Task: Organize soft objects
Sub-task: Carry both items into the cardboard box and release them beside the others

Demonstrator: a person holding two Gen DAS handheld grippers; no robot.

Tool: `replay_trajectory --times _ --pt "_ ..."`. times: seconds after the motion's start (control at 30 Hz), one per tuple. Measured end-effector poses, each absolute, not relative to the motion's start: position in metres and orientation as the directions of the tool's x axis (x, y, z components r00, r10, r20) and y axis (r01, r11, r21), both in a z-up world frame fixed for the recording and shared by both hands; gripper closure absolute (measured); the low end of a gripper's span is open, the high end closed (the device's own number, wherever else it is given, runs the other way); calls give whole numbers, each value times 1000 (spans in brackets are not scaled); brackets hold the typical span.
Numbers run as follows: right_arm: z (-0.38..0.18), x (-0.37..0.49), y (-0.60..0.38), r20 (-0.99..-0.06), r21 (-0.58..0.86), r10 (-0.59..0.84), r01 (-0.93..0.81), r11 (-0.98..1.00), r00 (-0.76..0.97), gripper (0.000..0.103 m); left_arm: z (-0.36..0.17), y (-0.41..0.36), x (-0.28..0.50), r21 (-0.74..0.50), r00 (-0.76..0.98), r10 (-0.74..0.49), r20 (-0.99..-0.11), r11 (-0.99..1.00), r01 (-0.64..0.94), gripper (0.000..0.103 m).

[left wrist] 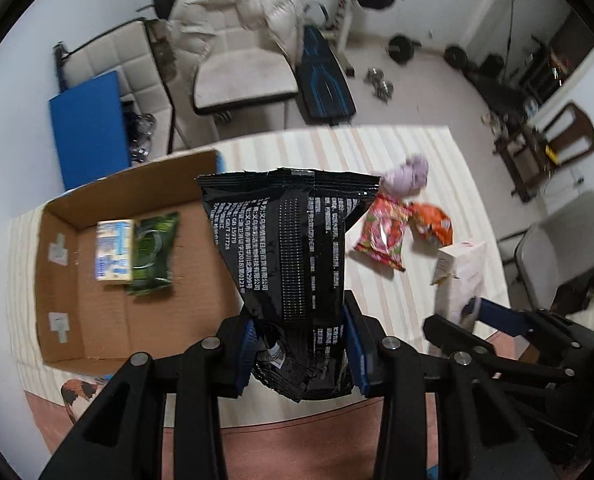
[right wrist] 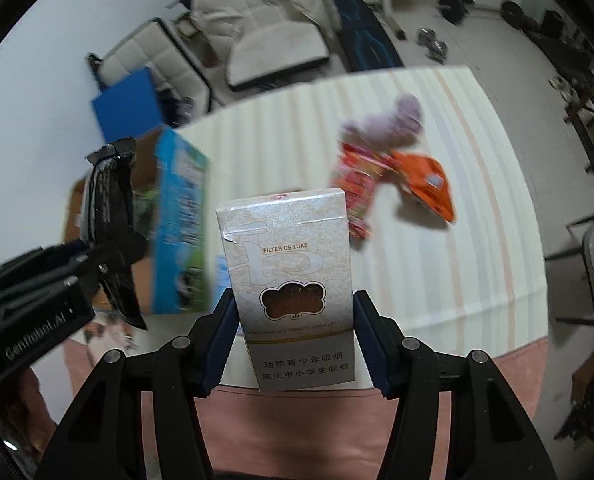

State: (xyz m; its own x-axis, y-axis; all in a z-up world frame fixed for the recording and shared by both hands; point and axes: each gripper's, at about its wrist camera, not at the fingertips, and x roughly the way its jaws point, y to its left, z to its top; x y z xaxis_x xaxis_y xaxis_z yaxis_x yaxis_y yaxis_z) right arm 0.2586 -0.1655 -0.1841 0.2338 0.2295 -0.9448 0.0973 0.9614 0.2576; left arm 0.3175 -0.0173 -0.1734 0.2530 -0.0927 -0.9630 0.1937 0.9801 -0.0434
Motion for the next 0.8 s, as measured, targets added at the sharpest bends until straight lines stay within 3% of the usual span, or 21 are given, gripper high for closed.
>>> replay_trajectory --times 0.17,0.37,0.8 --pt "-157 271 -113 -919 314 293 40 949 265 44 -145 42 325 -80 284 -112 -952 989 122 68" --pt "-162 309 -42 -906 367 353 19 930 234 44 -150 119 351 -54 270 -59 -961 998 25 68" --pt "-266 407 72 -976 213 209 49 976 61 44 -261 254 439 22 9 23 -1000 992 -127 68"
